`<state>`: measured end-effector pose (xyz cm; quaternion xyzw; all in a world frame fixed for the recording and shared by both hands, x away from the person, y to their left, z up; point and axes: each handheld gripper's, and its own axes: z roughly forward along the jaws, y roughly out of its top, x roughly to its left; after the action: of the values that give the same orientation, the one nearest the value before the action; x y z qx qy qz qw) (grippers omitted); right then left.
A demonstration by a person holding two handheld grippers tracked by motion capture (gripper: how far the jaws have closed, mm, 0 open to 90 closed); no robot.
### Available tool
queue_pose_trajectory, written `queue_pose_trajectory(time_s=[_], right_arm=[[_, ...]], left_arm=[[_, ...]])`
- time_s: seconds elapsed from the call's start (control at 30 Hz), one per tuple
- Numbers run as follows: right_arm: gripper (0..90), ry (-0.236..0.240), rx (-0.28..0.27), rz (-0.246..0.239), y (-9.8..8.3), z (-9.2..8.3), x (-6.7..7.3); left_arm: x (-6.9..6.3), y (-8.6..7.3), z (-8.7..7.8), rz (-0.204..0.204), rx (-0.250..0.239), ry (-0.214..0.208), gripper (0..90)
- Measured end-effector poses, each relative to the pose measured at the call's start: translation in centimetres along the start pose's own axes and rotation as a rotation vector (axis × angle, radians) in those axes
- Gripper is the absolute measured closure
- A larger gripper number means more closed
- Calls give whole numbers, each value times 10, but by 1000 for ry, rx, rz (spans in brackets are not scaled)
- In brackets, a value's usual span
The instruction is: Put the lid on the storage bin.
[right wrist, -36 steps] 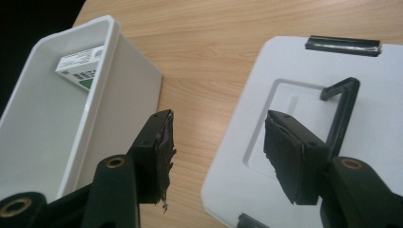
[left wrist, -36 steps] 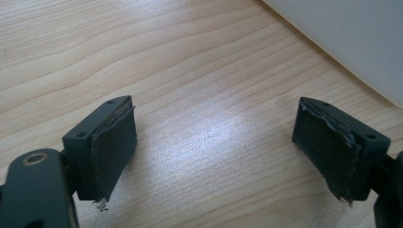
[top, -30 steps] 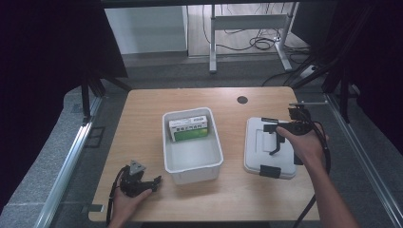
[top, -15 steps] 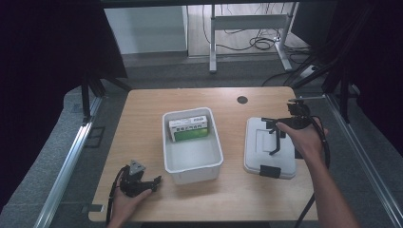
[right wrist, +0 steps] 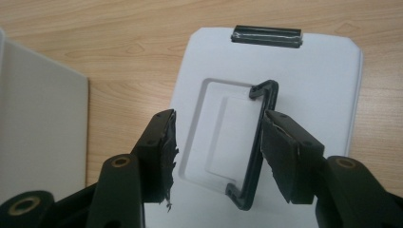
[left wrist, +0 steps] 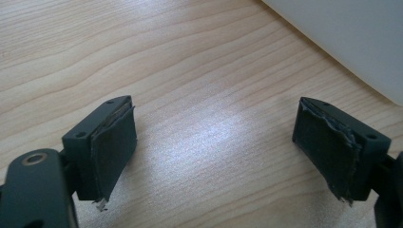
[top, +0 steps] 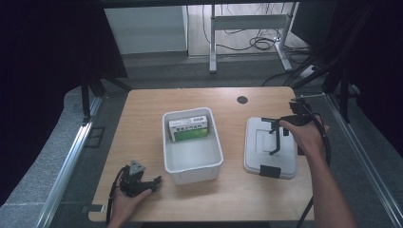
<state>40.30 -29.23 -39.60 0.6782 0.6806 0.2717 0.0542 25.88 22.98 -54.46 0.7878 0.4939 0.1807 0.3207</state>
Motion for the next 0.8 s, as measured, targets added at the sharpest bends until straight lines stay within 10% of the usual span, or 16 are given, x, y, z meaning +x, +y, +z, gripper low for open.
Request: queue_pose_trajectory(time_s=[0.8], right_arm=[[603, -87, 164, 47, 3, 38, -9]], left_arm=[[0, 0, 0, 4, 0, -5, 144]])
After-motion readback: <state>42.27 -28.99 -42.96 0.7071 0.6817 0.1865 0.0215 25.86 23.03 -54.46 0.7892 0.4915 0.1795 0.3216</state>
